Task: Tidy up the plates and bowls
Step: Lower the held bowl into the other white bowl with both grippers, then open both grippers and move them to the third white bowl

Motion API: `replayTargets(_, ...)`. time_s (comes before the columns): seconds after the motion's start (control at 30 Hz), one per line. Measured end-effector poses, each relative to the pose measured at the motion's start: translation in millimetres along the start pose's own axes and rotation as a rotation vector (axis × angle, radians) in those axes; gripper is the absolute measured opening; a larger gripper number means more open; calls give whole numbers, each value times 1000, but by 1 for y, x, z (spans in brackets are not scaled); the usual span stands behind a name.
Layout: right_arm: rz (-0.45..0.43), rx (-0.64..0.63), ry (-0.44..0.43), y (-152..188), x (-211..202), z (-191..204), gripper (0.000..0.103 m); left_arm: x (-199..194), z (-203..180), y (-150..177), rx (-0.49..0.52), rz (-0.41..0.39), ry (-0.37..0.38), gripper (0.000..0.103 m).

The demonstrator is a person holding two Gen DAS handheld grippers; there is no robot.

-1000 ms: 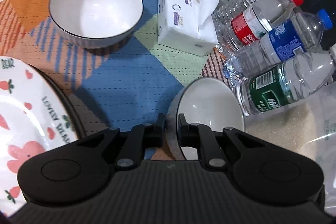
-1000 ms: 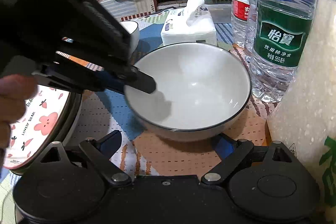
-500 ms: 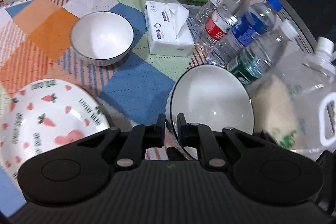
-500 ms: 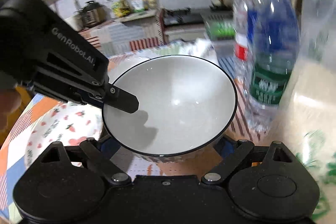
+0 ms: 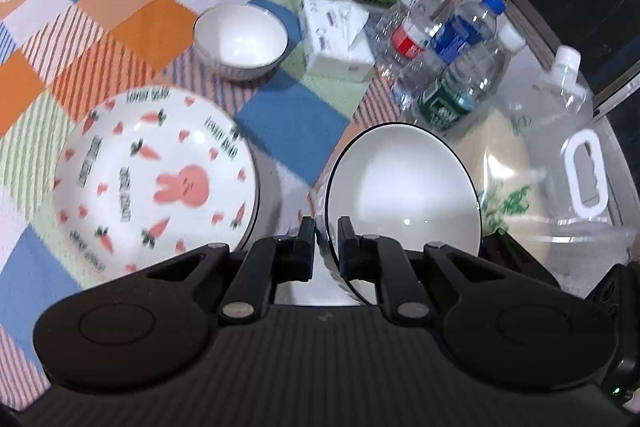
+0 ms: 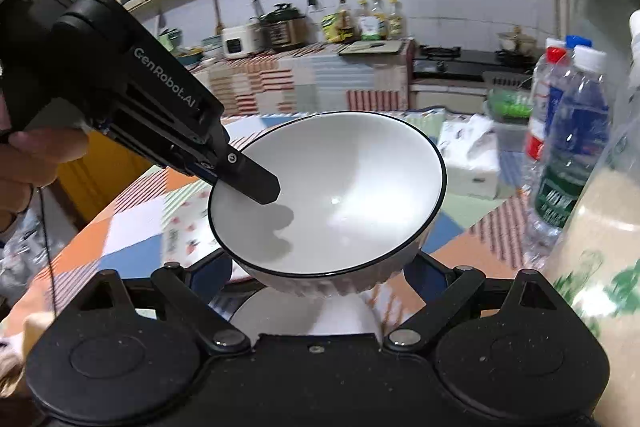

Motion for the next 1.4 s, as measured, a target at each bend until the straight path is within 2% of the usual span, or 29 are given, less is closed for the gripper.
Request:
replayTargets(0.2,41,22,-43,17,-3,8,96,11,14,25,-45,63,14,10)
replayTargets(0.37,77,-10,-15,31,3,16,96,23,19,41,-54,96,6,10)
replayTargets(0.7,159,-61,10,49,11,27,96,38,22,55,-36,143,-80,10)
replayTargets(0.83,199,-122,37,53,14,32,96,46,19,60,-1,185,-142,10)
replayTargets(1.13,225,-188,97,55,16,37,95,56,12,59,77,183,-226,10)
replayTargets(1.4,226,-174,118,57,18,35,99,63,8,59,104,179,-240,14)
Point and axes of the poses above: each gripper's, at about its wrist camera, not at the fingertips, and x roughly the way its jaws point, z to its left, y to its underside, the point moved 5 cm from there along x, roughly the way its jaws point, and after that the axes turned 1 degree about -y, right-handed, at the moved point
